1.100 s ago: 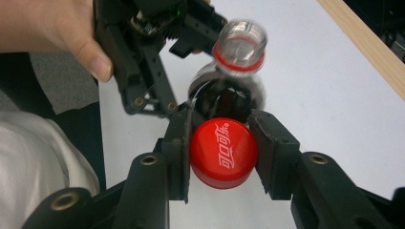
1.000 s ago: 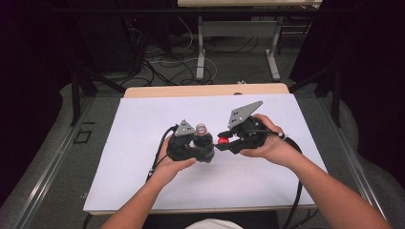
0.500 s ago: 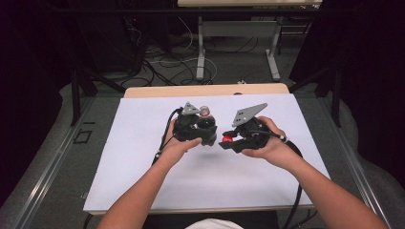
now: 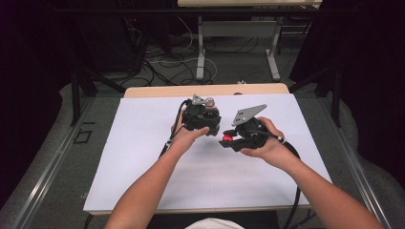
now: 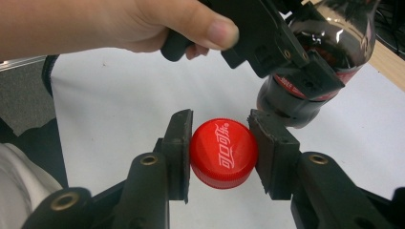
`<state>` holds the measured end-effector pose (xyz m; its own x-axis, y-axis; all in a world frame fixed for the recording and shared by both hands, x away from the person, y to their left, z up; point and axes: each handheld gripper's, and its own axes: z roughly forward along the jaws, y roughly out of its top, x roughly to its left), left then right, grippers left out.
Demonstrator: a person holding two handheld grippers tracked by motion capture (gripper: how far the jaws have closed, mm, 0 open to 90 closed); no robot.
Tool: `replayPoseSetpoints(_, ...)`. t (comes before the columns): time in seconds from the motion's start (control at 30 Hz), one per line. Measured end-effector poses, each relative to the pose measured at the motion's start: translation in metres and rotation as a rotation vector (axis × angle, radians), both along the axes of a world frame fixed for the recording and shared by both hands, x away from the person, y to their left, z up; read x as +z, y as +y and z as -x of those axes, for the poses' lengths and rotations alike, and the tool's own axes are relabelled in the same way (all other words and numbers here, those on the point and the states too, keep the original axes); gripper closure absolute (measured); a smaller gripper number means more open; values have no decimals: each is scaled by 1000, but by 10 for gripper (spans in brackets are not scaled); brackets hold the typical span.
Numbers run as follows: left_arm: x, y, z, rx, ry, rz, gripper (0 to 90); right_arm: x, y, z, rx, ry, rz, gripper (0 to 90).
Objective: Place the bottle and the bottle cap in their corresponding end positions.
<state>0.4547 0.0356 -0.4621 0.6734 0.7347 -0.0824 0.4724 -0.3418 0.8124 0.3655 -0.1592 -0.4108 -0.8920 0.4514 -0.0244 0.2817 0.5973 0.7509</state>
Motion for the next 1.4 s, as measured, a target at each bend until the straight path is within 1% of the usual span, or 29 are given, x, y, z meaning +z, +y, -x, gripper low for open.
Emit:
replayPoseSetpoints(0.03, -3, 0, -2, 0, 2, 4, 297, -1, 0, -1, 1, -9, -8, 612)
replayPoseSetpoints(0.1, -9, -1, -7, 7, 2, 3, 298, -3, -1, -1, -9, -7, -10, 612)
replayPoseSetpoints(0.17, -14, -3, -11, 15, 13, -2, 298, -4, -1, -2, 3, 8, -1, 612)
replayPoseSetpoints(0.2, -16, -4, -13, 16, 7, -6, 298, -6, -1, -3, -3, 0, -4, 612)
replayPoseSetpoints(0.23, -17, -4, -14, 9, 27, -19, 298, -7, -1, -2, -17, -4, -3, 612)
replayPoseSetpoints(0.3, -22, -5, -17, 7, 42, -19, 298, -8, -1, -3, 5, 8, 1, 612)
replayPoseSetpoints(0.33, -24, -5, -18, 4, 44, -17, 298, -9, -1, -3, -2, 0, -9, 612)
replayPoseSetpoints(0.37, -27, -6, -18, 17, 38, -14, 298, -9, -1, -3, 1, 5, -7, 612)
replayPoseSetpoints(0.4, -28, -5, -18, 15, 39, -28, 298, -9, -1, -3, -9, 1, -7, 612)
replayPoseSetpoints(0.43, -30, -5, -18, 17, 38, -28, 298, -9, -1, -3, -9, -2, -8, 612)
replayPoseSetpoints(0.5, -33, -2, -19, 14, 54, -30, 298, -9, -1, -4, -7, 2, -12, 612)
replayPoseSetpoints(0.53, -35, -2, -18, 27, 53, -18, 298, -9, -1, -3, -5, 3, -11, 612)
replayPoseSetpoints(0.63, -39, 1, -17, 12, 56, -26, 297, -10, 0, -3, -2, 11, -7, 612)
replayPoseSetpoints(0.67, -41, 2, -16, 13, 67, -20, 297, -10, 1, -3, -5, 8, -8, 612)
replayPoseSetpoints(0.7, -42, 3, -17, 11, 54, -20, 297, -10, 1, -3, 1, 11, -5, 612)
replayPoseSetpoints(0.73, -42, 4, -17, 9, 57, -10, 297, -11, 2, -3, -8, 8, -5, 612)
replayPoseSetpoints(0.77, -44, 4, -17, 12, 46, 6, 297, -11, 3, -4, -4, 0, -3, 612)
replayPoseSetpoints(0.8, -44, 6, -16, -4, 43, -7, 296, -11, 3, -4, 6, 9, 5, 612)
replayPoseSetpoints(0.87, -45, 7, -16, -13, 41, -3, 295, -12, 5, -3, 5, 8, -4, 612)
replayPoseSetpoints(0.9, -46, 6, -14, -5, 26, 2, 295, -12, 5, -3, 0, 8, -4, 612)
replayPoseSetpoints(0.97, -46, 6, -13, -32, 18, -16, 292, -13, 7, -3, 6, 14, 1, 612)
replayPoseSetpoints(1.03, -47, 4, -11, -37, 7, -31, 288, -13, 7, -3, 13, 3, 7, 612)
replayPoseSetpoints(1.07, -48, 3, -10, -35, -8, -27, 287, -13, 8, -2, 7, 8, 4, 612)
replayPoseSetpoints(1.1, -48, 4, -9, -36, -3, -31, 287, -13, 8, -2, 13, 20, 12, 612)
replayPoseSetpoints(1.17, -49, 5, -9, -30, 1, -21, 284, -14, 10, -2, 1, 8, 4, 612)
replayPoseSetpoints(1.2, -51, 4, -9, -27, -11, -1, 283, -14, 9, -2, 10, 9, 5, 612)
replayPoseSetpoints(1.23, -50, 6, -9, -34, 4, -15, 281, -14, 10, -2, 13, 12, 5, 612)
replayPoseSetpoints(1.33, -52, 6, -10, -42, 12, -20, 271, -15, 11, -2, 16, 16, 6, 612)
replayPoseSetpoints(1.4, -54, 6, -10, -44, 28, -41, 256, -15, 11, -3, 17, 20, 13, 612)
